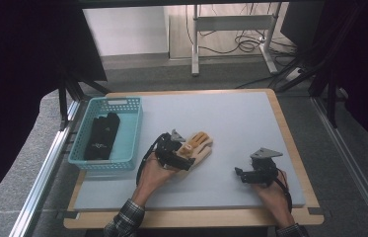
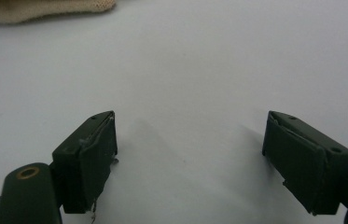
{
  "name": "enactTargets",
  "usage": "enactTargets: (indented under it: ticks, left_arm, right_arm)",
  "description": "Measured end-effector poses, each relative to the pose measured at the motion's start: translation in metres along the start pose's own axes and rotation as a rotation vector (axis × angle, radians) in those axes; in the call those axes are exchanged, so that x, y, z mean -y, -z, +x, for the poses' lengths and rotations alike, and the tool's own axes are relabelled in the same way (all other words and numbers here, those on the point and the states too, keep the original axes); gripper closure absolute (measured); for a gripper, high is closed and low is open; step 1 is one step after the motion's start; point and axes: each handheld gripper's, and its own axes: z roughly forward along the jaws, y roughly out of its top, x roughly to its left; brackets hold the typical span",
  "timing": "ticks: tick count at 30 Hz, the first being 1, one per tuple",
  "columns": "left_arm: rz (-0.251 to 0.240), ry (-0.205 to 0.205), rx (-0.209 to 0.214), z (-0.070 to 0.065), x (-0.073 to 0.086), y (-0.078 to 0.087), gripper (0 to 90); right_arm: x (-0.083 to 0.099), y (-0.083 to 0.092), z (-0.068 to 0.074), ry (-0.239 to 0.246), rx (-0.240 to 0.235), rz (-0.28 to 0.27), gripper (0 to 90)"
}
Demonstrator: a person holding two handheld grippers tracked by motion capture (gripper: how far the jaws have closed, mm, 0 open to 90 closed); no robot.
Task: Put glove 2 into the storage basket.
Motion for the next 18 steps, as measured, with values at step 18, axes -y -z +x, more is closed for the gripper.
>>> enactTargets:
  ticks: [18]
  left_arm:
    - [0.159, -0.042, -0.01, -0.008, -0.005, -0.048, 5.6]
  right_arm:
    - [0.0, 0.0, 0.0, -0.002, -0.001, 0.0, 17.2]
